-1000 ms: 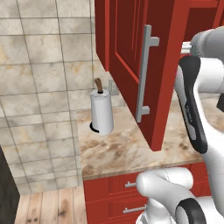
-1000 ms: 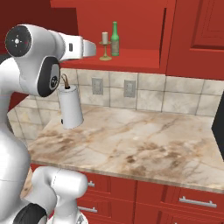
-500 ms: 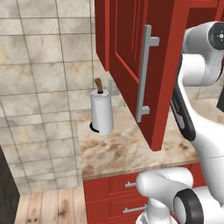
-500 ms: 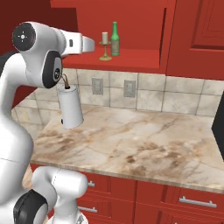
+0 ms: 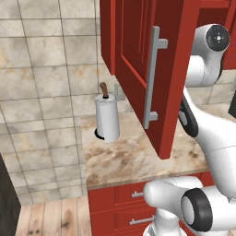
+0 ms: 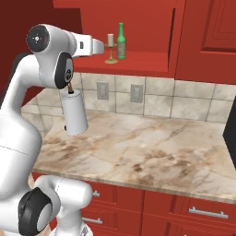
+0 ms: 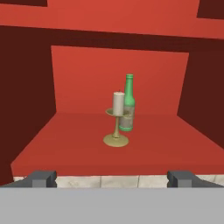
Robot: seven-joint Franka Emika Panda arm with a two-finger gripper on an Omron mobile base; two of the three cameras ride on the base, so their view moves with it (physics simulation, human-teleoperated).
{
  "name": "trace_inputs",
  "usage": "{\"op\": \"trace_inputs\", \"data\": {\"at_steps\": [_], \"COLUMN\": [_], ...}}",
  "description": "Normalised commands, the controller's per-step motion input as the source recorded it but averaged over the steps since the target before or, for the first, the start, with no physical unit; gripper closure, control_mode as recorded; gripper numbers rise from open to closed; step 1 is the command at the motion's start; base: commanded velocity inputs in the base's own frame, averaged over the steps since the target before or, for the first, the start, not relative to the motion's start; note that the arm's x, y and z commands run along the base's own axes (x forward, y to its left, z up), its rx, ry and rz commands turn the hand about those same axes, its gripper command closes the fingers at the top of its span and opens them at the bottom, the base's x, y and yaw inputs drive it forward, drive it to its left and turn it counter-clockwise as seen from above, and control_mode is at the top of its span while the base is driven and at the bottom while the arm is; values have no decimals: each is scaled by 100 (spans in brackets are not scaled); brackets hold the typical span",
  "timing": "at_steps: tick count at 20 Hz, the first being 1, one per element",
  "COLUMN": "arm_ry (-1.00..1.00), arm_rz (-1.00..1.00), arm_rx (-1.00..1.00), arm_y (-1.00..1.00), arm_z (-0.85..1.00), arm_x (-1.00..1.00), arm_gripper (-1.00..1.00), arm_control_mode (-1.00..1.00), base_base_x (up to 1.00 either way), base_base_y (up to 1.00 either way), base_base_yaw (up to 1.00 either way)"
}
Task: Get the candle and the beer from the cabinet and move them to the dining counter.
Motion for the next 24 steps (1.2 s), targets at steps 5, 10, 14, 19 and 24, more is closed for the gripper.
{"op": "trace_inputs", "data": {"at_steps": [5, 10, 14, 19, 24], "arm_ry": [0, -1, 0, -3, -1], "arm_rz": [0, 0, 0, 1, 0], "arm_rx": [0, 0, 0, 0, 0], "arm_y": [-1, 0, 0, 0, 0], "arm_z": [-16, -11, -6, -9, 0], "arm_x": [21, 15, 14, 10, 27], "arm_gripper": [-100, -100, -100, -100, -100], "arm_control_mode": [-100, -100, -100, -100, -100], "base_base_x": [0, 0, 0, 0, 0], "base_base_y": [0, 0, 0, 0, 0], "base_base_yaw": [0, 0, 0, 0, 0]}}
